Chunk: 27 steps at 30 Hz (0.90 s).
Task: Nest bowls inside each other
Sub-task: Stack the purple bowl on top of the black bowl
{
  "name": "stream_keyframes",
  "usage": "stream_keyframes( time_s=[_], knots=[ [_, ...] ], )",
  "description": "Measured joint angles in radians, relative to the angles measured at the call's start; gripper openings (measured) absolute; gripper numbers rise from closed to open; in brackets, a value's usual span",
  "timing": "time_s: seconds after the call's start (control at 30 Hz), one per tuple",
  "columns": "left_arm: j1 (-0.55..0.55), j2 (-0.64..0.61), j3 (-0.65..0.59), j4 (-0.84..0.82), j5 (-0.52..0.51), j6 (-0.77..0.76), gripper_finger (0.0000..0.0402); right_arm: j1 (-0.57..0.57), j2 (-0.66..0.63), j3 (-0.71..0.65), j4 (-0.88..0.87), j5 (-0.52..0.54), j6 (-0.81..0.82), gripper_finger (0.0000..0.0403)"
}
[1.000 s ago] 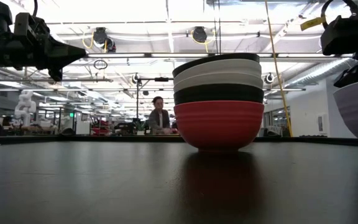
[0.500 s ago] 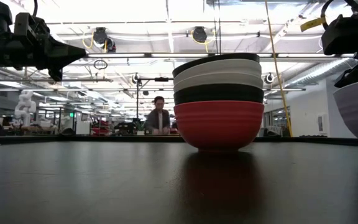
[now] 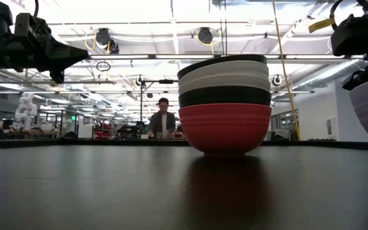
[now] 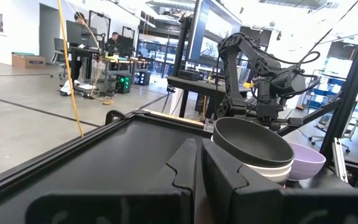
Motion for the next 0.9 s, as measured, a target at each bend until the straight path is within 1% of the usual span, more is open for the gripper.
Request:
stream_keyframes(
  time_s=[0.2, 0.53, 0.7, 0.9],
  knots=[
    [0.000, 0.000, 0.000, 0.000, 0.000, 0.000, 0.0026, 0.000, 0.000, 0.000, 0.003, 0.004, -0.033, 0.0004],
    [0.000, 0.000, 0.000, 0.000, 0.000, -0.001, 0.0026, 0.000, 0.000, 0.000, 0.080, 0.011, -0.128, 0.0003],
    [0.000, 0.000, 0.000, 0.000, 0.000, -0.006, 0.0026, 0.000, -0.017, 0.000, 0.080, 0.060, -0.176, 0.0003],
    [0.000, 0.000, 0.000, -0.001, 0.000, -0.022, 0.0026, 0.000, -0.093, 0.000, 0.088, 0.127, -0.261, 0.0003]
  ],
)
